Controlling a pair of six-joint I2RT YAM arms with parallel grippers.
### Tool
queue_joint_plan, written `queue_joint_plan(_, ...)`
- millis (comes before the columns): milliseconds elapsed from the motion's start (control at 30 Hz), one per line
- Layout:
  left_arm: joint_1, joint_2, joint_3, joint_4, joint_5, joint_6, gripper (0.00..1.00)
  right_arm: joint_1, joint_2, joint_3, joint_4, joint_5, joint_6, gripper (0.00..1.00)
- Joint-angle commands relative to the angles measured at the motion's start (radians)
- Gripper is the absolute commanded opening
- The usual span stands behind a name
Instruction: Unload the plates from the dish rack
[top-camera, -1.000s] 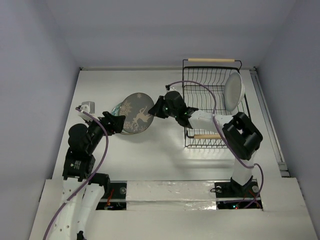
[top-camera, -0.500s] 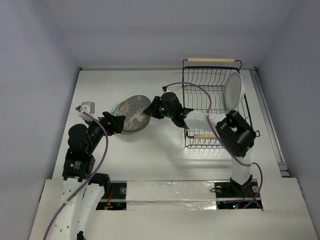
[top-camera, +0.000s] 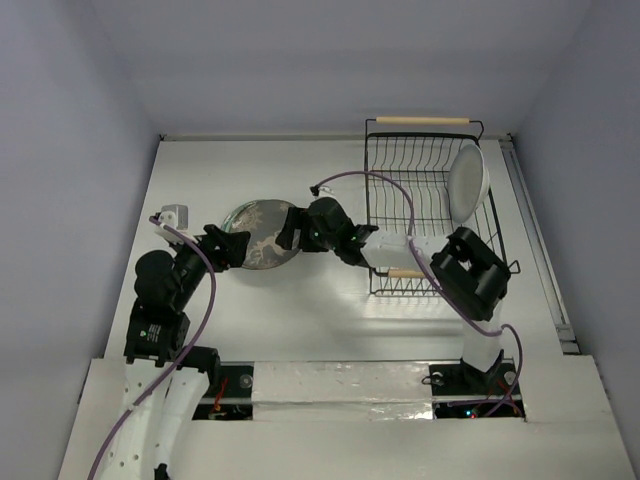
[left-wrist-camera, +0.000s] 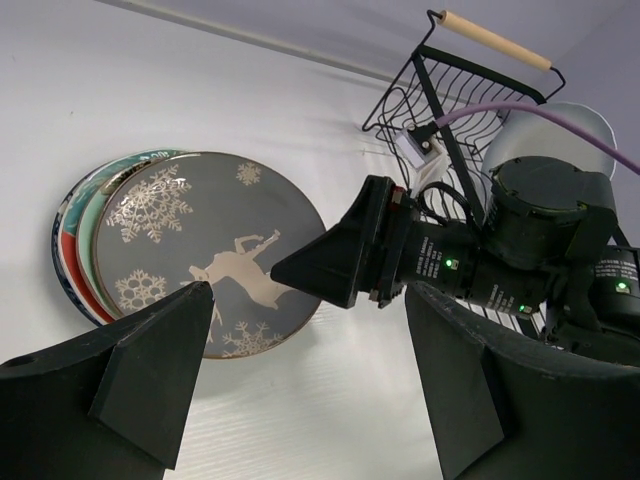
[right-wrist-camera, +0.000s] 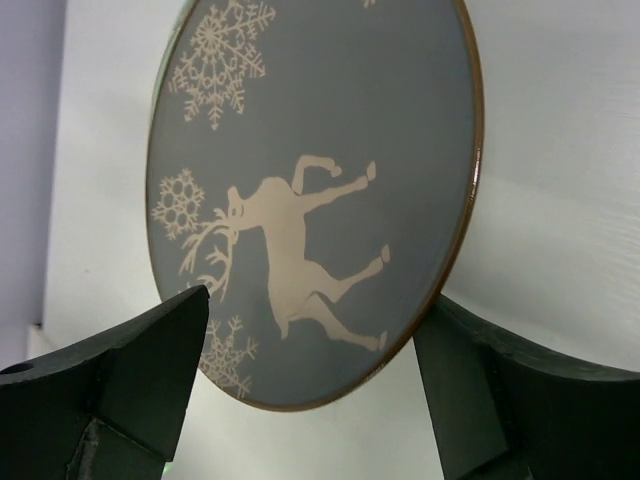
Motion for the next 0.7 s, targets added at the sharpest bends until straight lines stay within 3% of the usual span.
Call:
queue_joint_plan(0,0.006,-0.013,-0.004,0.051,0.015,0.01,0.75,0.016,-0.115,0.015,0.008,0.109,-0.065,0.86)
queue_joint_plan(167,0.006,-0.017,-0.004,0.051,0.015,0.009,0.75,0.016,-0.155,-0.04,-0.02,0.168,-0.082,0.78)
queue_joint_plan(400,0.006,-0.02,-0.004,0.052,0.018,0.01,0.75,0.016,-0.153,-0.013,-0.089,0.249,-0.12,0.75)
queue_joint_plan(467,0.006,-0.018,-0.006,0.052,0.019,0.01,0.75,0.016,-0.133,0.015,-0.112,0.27,-0.137,0.66)
queue_joint_plan(533,0.006,-0.018,-0.006,0.054,0.018,0.01,0.75,0.016,-0.12,0.046,-0.135,0.293,-0.143,0.44)
queue_joint_plan(600,0.006,-0.02,-0.004,0.052,0.019,0.01,0.75,0.016,-0.092,0.069,-0.149,0.31,-0.154,0.29)
queue_joint_plan(633,0.006,-0.023,-0.006,0.052,0.019,0.01,0.75,0.016,-0.086,0.087,-0.149,0.307,-0.158,0.14)
queue_joint_plan(667,0.006,-0.023,-0.004,0.054,0.019,0.01,0.75,0.016,-0.084,0.089,-0.15,0.291,-0.164,0.08)
